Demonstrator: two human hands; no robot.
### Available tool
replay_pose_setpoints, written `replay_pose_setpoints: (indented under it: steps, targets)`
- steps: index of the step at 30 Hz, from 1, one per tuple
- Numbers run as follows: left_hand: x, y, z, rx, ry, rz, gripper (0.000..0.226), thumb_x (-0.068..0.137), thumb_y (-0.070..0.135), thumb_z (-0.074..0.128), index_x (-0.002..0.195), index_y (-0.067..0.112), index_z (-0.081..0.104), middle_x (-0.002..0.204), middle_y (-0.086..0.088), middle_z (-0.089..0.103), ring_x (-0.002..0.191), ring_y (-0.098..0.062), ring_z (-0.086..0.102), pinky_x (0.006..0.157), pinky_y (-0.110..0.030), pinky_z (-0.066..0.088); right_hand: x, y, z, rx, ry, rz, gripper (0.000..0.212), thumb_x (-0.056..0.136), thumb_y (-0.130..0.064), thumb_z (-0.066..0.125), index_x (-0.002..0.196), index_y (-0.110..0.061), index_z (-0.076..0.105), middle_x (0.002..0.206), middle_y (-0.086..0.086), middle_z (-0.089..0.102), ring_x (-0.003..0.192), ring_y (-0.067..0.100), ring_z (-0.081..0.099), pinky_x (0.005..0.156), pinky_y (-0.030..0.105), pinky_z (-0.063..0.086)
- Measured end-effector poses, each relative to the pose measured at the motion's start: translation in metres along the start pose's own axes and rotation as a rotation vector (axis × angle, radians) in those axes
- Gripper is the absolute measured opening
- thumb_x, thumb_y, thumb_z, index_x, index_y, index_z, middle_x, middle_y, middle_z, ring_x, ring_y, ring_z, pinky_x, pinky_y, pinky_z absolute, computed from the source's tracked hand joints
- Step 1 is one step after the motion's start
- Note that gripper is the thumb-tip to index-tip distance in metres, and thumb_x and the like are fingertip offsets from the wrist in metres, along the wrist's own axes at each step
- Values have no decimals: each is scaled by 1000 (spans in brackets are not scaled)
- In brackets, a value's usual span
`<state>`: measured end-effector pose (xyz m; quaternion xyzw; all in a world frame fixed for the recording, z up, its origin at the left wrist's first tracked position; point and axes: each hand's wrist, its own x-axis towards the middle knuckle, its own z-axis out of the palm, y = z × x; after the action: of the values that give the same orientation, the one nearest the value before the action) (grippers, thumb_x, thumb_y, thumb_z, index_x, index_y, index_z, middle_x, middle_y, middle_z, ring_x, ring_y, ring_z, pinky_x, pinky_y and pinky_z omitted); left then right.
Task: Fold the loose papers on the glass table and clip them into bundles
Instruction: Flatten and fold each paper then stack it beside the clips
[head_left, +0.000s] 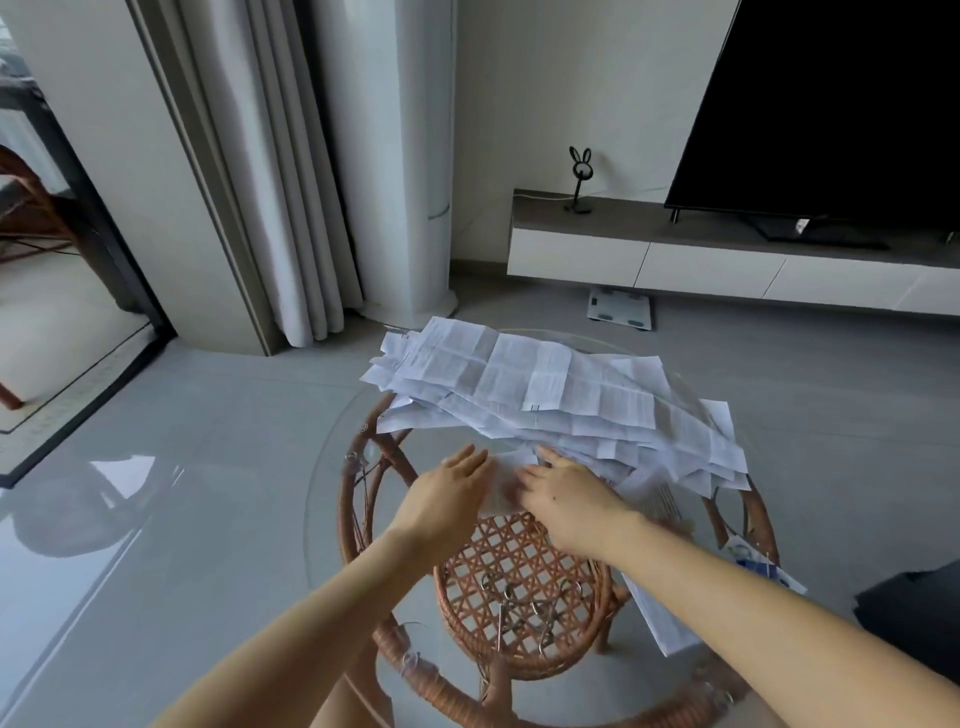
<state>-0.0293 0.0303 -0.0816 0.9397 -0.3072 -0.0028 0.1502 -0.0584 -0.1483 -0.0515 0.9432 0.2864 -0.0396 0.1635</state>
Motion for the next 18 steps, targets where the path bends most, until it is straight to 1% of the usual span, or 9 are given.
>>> replay_pose_setpoints:
  steps: [2,4,5,6,8,9,11,14,18]
  targets:
    - [-1,-3,8,23,-69,-13,50,104,23,25,152,17,15,159,3,10,147,-14,4,117,-27,9,6,-3,-3,15,-36,16,41,94,-16,38,132,-6,50,134,14,51,128,27,42,119,39,1]
    - [-4,-6,12,32,-71,17,53,102,32,12,152,16,10,159,2,7,147,-13,1,118,-25,1,12,-3,-9,67,-52,56,36,99,-26,34,120,-9,59,120,10,61,116,25,52,119,38,5]
    - [-6,-8,12,44,-71,35,59,98,38,3,152,15,9,159,1,6,147,-14,0,118,-25,-2,16,-3,-12,111,-49,87,36,100,-29,36,118,-10,60,118,8,63,114,24,53,118,38,7]
    - [-8,-10,12,64,-73,48,67,92,42,-5,152,15,8,159,0,6,147,-14,-1,118,-26,-4,20,-3,-12,174,-47,119,37,100,-32,39,125,-12,57,126,7,59,121,23,50,119,38,6]
    - [-9,-14,12,91,-71,55,75,86,47,-12,152,17,7,158,2,2,146,-13,-4,118,-28,-8,23,-1,-11,310,-106,190,51,99,-39,41,145,-18,34,152,5,32,141,18,27,119,39,-2]
    - [-9,-15,11,95,-77,57,75,87,50,-13,152,19,5,157,4,0,145,-11,-7,117,-29,-11,23,0,-10,340,-155,199,57,99,-42,39,149,-21,23,157,4,17,145,15,15,119,39,-6]
    - [-9,-19,9,74,-98,80,75,86,57,-18,150,23,-1,155,8,-5,143,-9,-11,116,-30,-13,22,5,-11,332,-247,176,61,99,-45,37,151,-26,12,159,2,3,146,11,5,117,41,-9]
    - [-11,-34,2,66,-158,106,70,82,56,-18,146,32,-6,153,15,-10,141,-4,-16,117,-34,-13,18,11,-19,298,-306,156,61,98,-45,39,150,-30,11,158,-1,2,145,11,7,116,46,-11]
    - [-15,-52,-6,109,-213,91,56,90,51,-4,146,42,-4,150,22,-12,139,-2,-19,113,-34,-20,23,15,-26,214,-365,121,61,97,-47,41,150,-33,14,159,0,6,145,13,12,116,50,-7]
